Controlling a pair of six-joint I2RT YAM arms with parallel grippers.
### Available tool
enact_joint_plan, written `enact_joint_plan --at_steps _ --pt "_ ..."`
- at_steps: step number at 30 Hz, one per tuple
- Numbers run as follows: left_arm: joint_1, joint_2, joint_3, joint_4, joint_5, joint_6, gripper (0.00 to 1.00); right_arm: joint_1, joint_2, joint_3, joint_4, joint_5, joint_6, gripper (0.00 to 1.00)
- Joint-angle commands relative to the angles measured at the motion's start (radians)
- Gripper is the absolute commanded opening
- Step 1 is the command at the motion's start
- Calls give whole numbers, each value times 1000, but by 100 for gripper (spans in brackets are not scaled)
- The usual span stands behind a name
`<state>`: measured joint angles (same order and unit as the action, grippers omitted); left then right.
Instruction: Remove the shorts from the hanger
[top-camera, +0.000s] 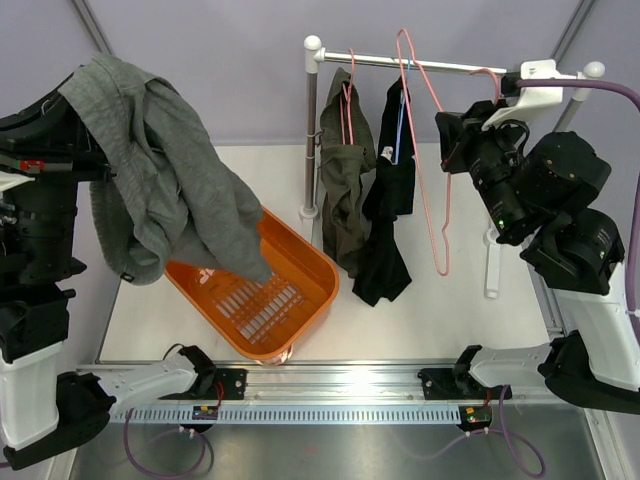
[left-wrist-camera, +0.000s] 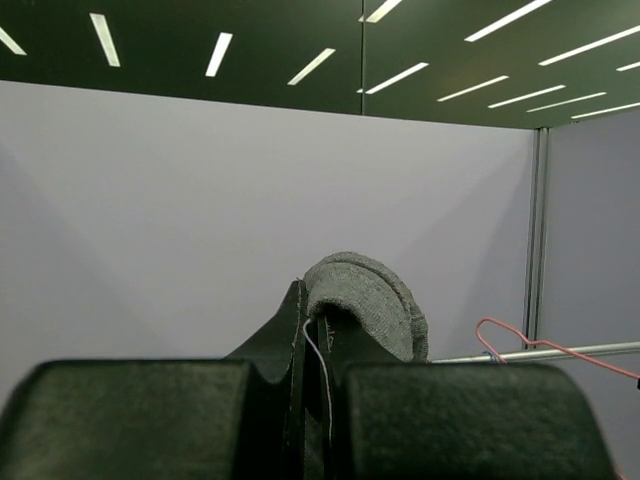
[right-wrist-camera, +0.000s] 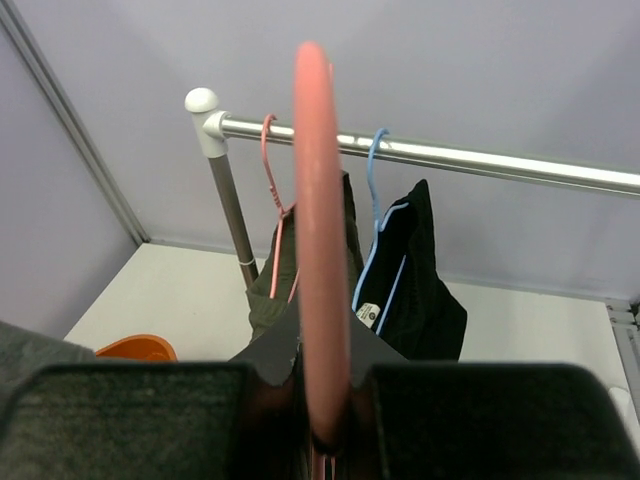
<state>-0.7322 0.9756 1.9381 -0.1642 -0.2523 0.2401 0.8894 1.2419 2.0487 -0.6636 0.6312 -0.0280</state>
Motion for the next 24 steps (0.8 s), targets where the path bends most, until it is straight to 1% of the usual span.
enact_joint_plan --at_steps 1,4,7,8,11,12,16,17,18,20,22,24 --pt "1 -11 -7 83 10 5 0 6 -38 8 24 67 -27 0" --pt "2 -6 -21 54 10 -10 0 6 -51 2 16 82 -27 0" --pt "2 -17 -106 46 -8 -38 0 5 -73 -21 -7 108 -20 0" --pt "2 -23 -166 42 -18 -62 0 8 -87 -31 -25 117 -15 0" --pt "2 -28 -253 -11 -41 -110 0 6 -130 -82 -71 145 19 0" --pt "2 -32 -318 -21 -60 -149 0 6 -143 -94 -83 150 57 0" --pt "2 -75 -491 -64 -111 -267 0 6 -208 -163 -168 196 132 0" --pt "2 -84 -522 -92 -120 -287 0 6 -228 -176 -186 206 146 0" --pt "2 -92 -550 -113 -158 -333 0 6 -236 -188 -221 220 177 0" --pt "2 -123 -651 -158 -200 -395 0 5 -260 -234 -266 223 207 0" --pt "2 -156 -744 -201 -212 -432 0 6 -274 -284 -290 225 247 0" --pt "2 -175 -792 -233 -235 -488 0 6 -275 -312 -323 231 278 0"
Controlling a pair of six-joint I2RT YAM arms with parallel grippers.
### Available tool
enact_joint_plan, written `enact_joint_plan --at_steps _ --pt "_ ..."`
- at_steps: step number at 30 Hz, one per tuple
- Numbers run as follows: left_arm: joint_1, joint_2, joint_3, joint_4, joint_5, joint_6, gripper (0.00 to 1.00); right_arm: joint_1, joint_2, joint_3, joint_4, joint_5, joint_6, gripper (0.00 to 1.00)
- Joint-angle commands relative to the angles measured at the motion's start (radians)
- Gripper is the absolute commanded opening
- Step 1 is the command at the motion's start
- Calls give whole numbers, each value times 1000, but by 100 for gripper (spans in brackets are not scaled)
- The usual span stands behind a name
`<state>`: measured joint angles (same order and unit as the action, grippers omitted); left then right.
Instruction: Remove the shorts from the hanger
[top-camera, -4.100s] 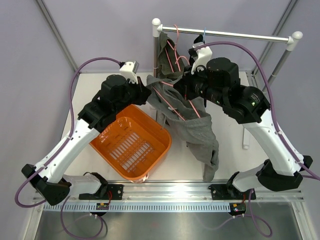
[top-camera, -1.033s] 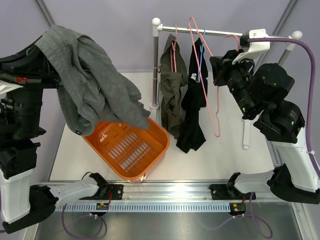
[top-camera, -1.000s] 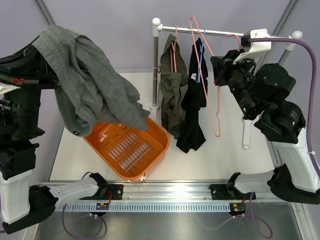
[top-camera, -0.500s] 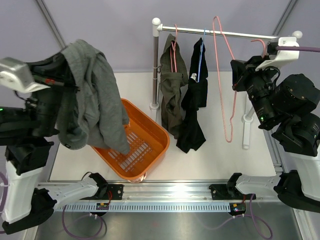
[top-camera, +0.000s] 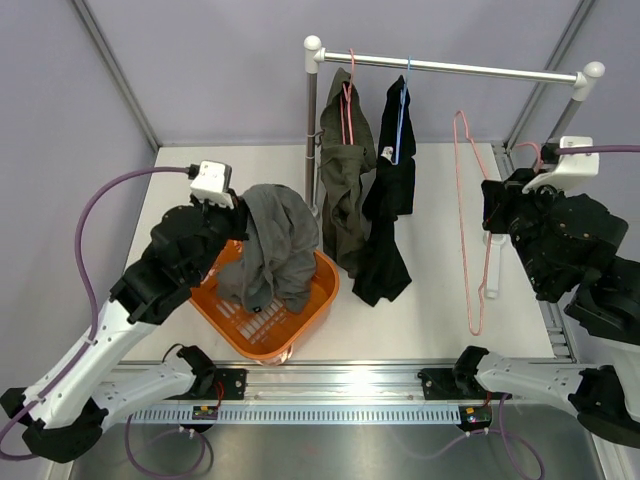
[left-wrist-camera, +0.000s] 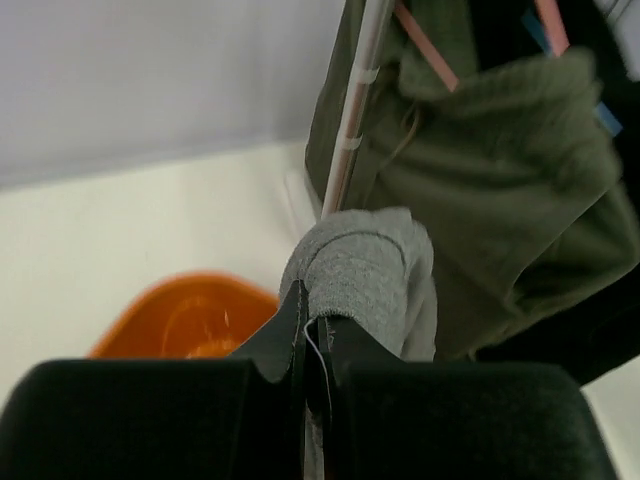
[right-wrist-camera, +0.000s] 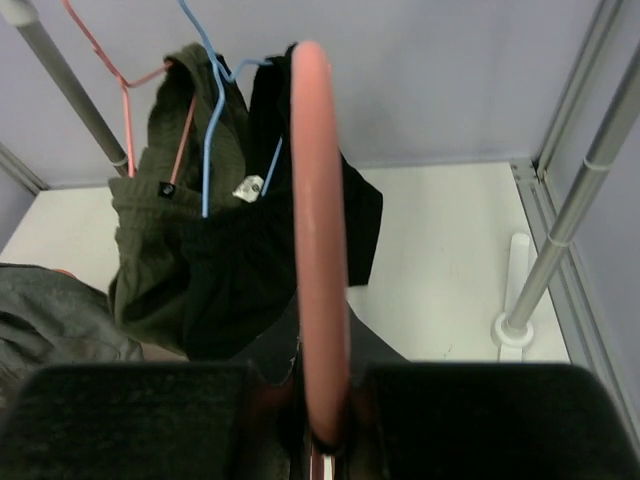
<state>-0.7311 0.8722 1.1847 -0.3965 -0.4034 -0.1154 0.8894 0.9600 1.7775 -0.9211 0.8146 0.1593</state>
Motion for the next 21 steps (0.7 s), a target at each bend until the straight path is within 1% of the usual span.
enact_joint_plan --at_steps 1,2,5,8,9,12,13,15,16,19,20,21 --pt "1 -79 -55 -40 -90 -150 0 6 6 -62 -73 47 100 0" --pt "2 -97 -88 -59 -110 -188 0 6 14 -72 -81 46 106 0" --pt "2 -128 -160 -114 -112 -234 0 5 42 -92 -81 12 114 0" --pt "2 -156 -198 -165 -110 -248 0 -49 89 -86 -82 -34 111 0" --pt "2 -156 -214 -182 -112 -254 0 -123 95 -89 -73 -119 100 0" --pt "4 -153 -241 -234 -103 -286 3 -243 108 -116 -13 -280 76 0" --pt "4 -150 -246 -260 -101 -296 4 -306 112 -125 -1 -307 69 0" --pt "12 -144 -266 -306 -89 -343 6 -355 134 -119 18 -366 54 0" --pt "15 -144 -275 -317 -80 -363 6 -395 150 -107 24 -386 48 0" --pt "22 -168 -327 -337 -34 -443 7 -461 174 -80 54 -468 23 0" --pt "22 -180 -342 -335 -20 -487 10 -481 178 -73 73 -491 17 0" --pt "22 -193 -359 -335 -18 -510 20 -501 184 -60 83 -550 3 0"
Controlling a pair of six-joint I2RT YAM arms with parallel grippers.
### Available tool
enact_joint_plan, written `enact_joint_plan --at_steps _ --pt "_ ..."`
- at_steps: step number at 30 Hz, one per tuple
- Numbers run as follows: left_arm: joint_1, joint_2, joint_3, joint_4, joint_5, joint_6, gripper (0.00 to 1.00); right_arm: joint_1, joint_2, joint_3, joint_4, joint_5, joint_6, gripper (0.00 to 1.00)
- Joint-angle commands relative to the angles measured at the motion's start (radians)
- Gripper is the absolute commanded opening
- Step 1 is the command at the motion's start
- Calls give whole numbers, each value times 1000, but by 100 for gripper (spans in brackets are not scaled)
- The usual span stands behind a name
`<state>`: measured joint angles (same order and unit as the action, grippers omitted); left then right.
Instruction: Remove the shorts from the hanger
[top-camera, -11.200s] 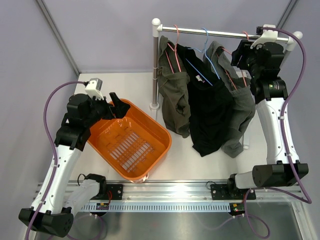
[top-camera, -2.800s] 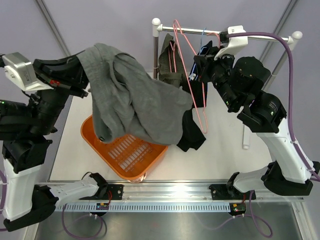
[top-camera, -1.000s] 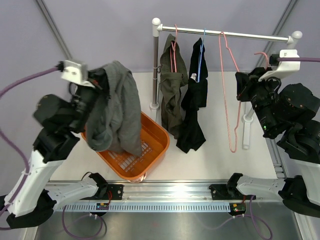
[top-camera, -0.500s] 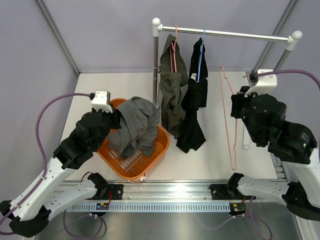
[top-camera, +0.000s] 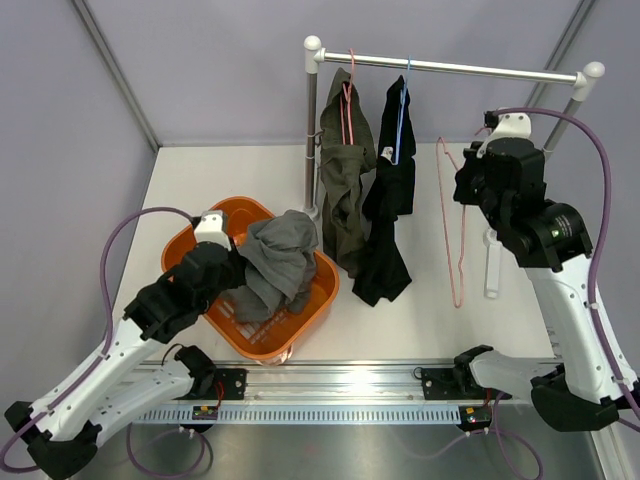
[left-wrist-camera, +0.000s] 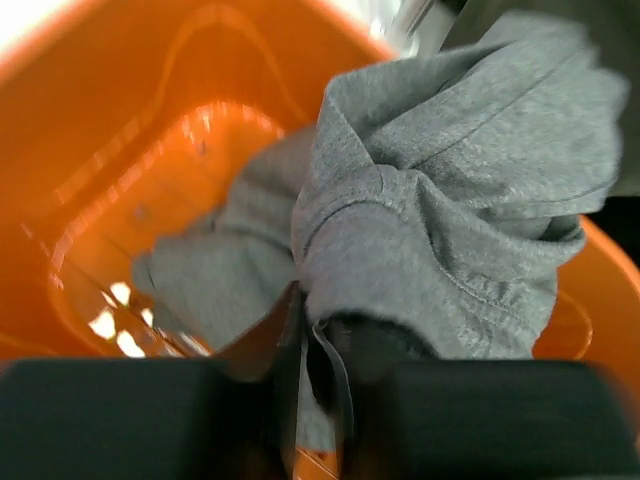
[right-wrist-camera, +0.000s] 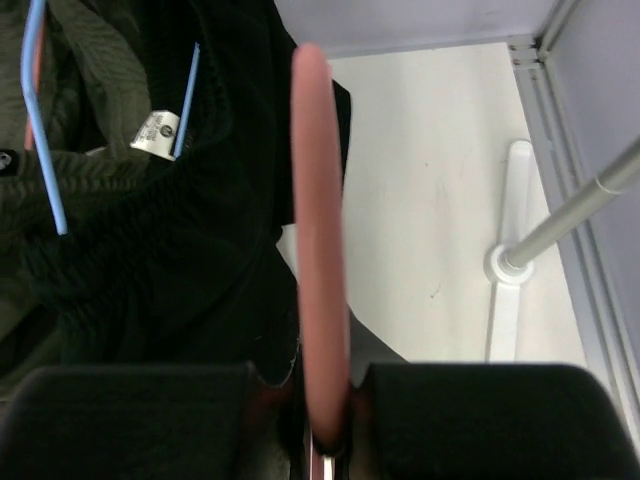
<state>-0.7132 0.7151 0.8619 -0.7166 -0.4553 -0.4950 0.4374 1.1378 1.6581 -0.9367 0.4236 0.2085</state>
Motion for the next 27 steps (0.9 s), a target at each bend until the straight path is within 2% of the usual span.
enact_joint_plan --at_steps 1,3,5,6,7,9,21,27 --pt "4 -49 -70 -11 40 -149 22 -69 20 68 110 -195 -55 0" --pt "4 -91 -102 2 67 -189 25 -135 40 87 128 -286 -76 0" --pt "4 -109 -136 19 78 -204 61 -199 76 123 142 -350 -90 0" --pt "4 -114 -139 22 78 -201 92 -221 88 147 145 -412 -101 0" --pt "4 -115 -138 26 79 -192 99 -239 99 158 148 -461 -109 0" --pt "4 -118 -115 22 70 -171 99 -290 128 176 157 -556 -130 0" --pt "4 -77 135 46 -16 50 99 -485 232 285 179 -790 -202 0" --pt "4 -45 166 91 -20 107 99 -496 293 406 141 -744 -201 0"
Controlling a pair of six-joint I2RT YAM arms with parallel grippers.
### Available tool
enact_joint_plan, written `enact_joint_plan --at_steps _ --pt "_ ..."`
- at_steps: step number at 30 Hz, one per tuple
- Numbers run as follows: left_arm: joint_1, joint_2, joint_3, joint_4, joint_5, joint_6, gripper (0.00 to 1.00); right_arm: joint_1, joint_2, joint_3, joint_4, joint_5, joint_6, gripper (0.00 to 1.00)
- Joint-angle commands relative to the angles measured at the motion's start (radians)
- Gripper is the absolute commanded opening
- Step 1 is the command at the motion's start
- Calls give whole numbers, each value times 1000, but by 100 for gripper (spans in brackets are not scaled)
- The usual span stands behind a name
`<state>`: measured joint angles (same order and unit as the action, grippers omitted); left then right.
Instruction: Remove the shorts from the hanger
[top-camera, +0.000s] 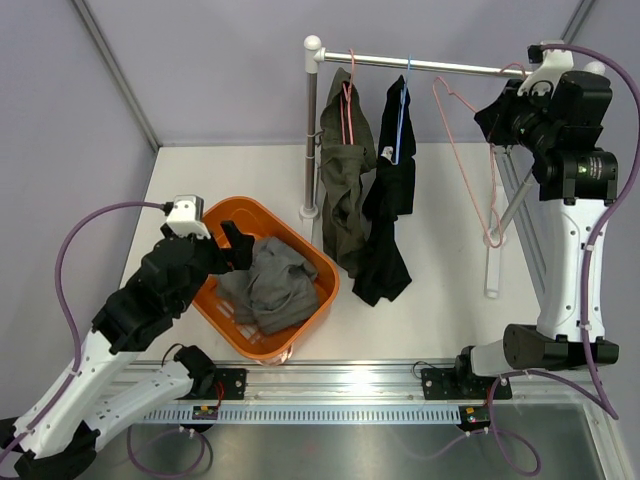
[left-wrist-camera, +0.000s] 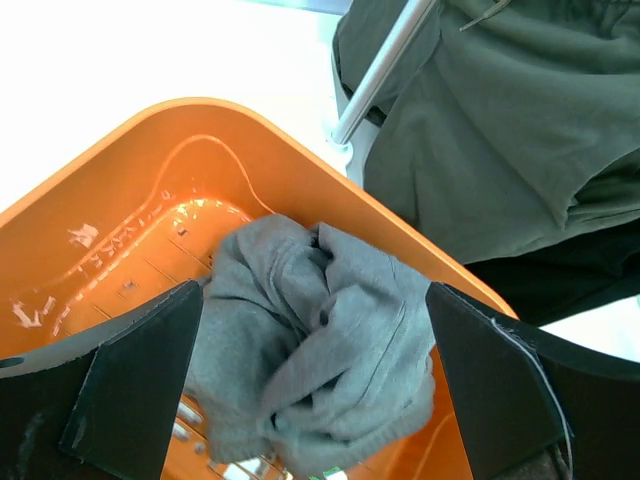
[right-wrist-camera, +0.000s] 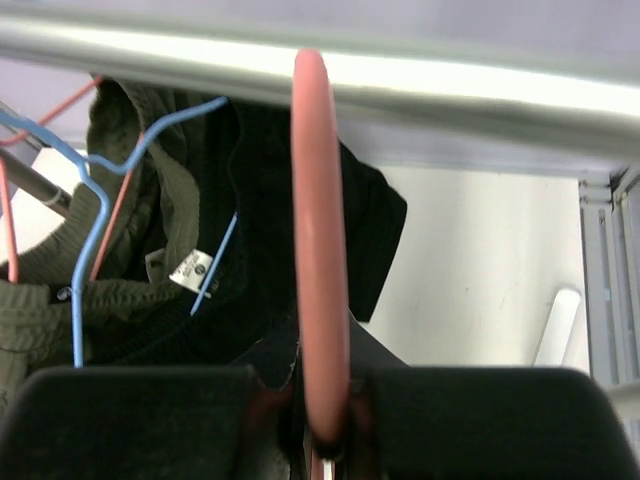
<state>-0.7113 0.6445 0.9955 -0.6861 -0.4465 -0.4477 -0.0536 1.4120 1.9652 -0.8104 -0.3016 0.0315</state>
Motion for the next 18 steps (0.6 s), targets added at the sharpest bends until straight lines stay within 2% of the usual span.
enact_joint_plan --at_steps 1,9,18 --pt "3 30 35 63 -26 64 99 -6 42 119 8 -14 -24 0" --pt "3 79 55 95 -6 95 99 -29 139 247 -50 21 -51 0" --pt "3 122 75 112 25 107 99 -49 200 232 -52 91 -38 0"
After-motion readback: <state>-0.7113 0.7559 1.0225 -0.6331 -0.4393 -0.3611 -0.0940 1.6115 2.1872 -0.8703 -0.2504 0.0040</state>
